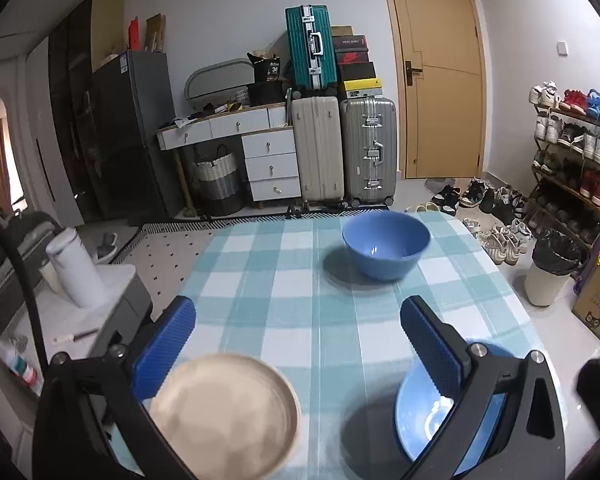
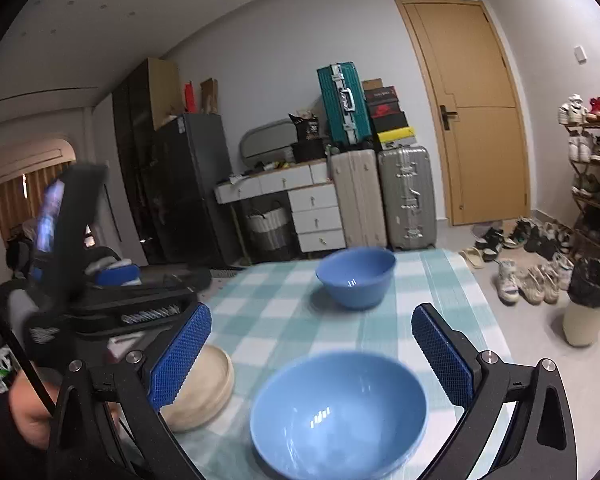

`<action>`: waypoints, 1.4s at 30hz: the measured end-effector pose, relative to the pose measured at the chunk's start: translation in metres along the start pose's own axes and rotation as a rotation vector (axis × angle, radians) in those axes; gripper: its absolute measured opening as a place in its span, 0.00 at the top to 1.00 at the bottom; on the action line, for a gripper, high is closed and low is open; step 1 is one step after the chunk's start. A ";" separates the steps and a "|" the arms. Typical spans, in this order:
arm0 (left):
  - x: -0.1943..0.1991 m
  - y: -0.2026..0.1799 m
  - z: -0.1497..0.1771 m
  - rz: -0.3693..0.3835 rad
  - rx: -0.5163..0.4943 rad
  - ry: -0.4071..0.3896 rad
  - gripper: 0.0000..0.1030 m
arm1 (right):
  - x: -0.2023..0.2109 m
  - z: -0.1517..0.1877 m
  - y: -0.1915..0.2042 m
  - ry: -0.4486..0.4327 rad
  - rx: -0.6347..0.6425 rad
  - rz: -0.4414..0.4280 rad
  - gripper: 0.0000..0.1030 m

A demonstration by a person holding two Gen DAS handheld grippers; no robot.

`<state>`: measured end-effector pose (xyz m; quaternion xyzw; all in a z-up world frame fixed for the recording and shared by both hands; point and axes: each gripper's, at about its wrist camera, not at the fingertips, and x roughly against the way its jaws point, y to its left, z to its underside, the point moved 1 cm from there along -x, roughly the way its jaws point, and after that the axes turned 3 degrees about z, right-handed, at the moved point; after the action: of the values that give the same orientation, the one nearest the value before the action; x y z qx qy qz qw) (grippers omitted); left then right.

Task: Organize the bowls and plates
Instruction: 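Move both grippers toward the last blue bowl on the cloth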

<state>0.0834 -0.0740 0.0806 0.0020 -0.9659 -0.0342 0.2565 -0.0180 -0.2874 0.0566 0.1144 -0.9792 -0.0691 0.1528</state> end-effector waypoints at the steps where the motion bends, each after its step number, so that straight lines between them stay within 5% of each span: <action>1: -0.002 0.001 -0.005 -0.005 -0.004 -0.008 0.00 | -0.002 -0.008 -0.002 0.000 -0.004 -0.004 0.01; 15: -0.116 0.016 -0.072 0.073 0.079 0.224 0.00 | -0.080 -0.103 -0.075 0.059 -0.263 -0.202 0.01; 18: -0.162 0.011 -0.070 0.167 0.123 0.404 0.00 | -0.109 -0.112 -0.098 0.103 -0.326 -0.200 0.01; 23: -0.218 0.010 -0.059 0.171 0.225 0.575 0.00 | -0.164 -0.112 -0.128 0.242 -0.365 -0.137 0.01; 27: -0.242 -0.005 -0.060 0.105 0.160 0.587 0.00 | -0.201 -0.105 -0.146 0.305 -0.349 -0.082 0.01; 42: -0.336 -0.026 -0.057 0.204 0.292 0.761 0.00 | -0.341 -0.063 -0.182 0.558 -0.400 0.016 0.10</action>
<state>0.4033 -0.0961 -0.0387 -0.0449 -0.7921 0.1318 0.5942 0.3554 -0.3853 -0.0113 0.0889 -0.8676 -0.2248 0.4346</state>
